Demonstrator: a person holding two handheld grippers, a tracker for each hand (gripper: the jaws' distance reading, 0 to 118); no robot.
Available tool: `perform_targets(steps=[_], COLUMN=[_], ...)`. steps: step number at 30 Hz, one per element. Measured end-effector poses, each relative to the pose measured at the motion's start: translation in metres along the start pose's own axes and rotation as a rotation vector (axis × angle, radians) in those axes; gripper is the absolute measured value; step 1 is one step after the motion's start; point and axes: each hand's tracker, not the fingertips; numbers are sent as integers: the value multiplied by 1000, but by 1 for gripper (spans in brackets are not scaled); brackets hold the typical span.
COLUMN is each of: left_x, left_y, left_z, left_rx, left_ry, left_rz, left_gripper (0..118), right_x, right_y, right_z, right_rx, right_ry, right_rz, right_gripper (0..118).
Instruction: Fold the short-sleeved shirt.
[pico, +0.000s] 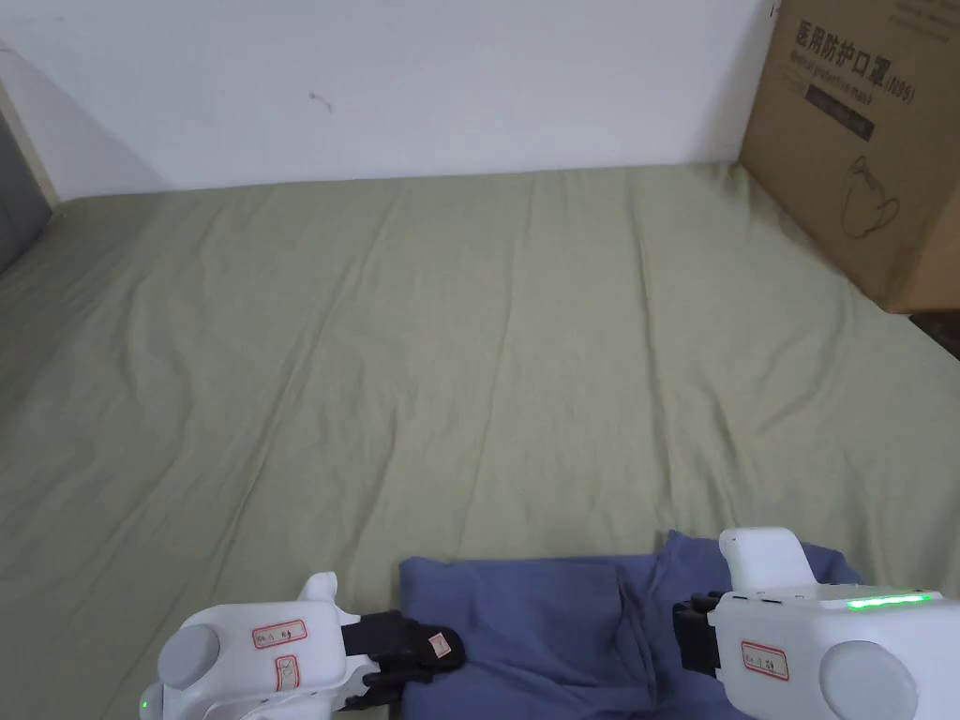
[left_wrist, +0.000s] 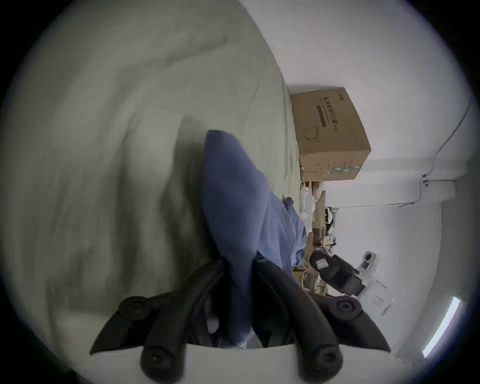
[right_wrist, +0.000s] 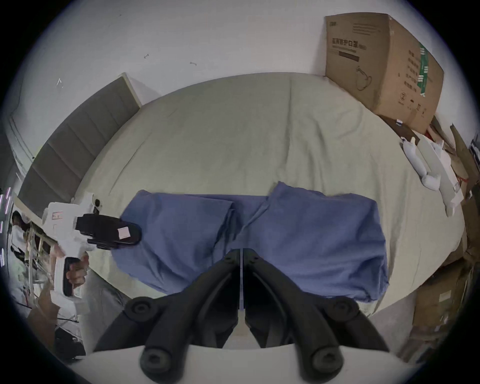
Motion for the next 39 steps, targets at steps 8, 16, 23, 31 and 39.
perform_targets(steps=[8,16,23,31,39], left_x=[-11,-39,-30,44,164], left_y=[15,42,48,34,14], left_z=[51,185,251,228,129], left_rx=[-9,152,255,289,177], left_ry=[-32,148,274,382,352], left_rz=[-51,-41,-28,-82,-351], left_gripper=[9,9,9,9,9], right_x=[-14,-22,-25,-8,25], right_y=[11,7,0,-2,-5], right_z=[-2,-7,-10,-1,12], right_rx=[0,-7,-25,-12,10], right_ry=[16,24,46,55,36], right_rz=[-1,-6,3,-15,-62], right_gripper=[3,3,3,3,3])
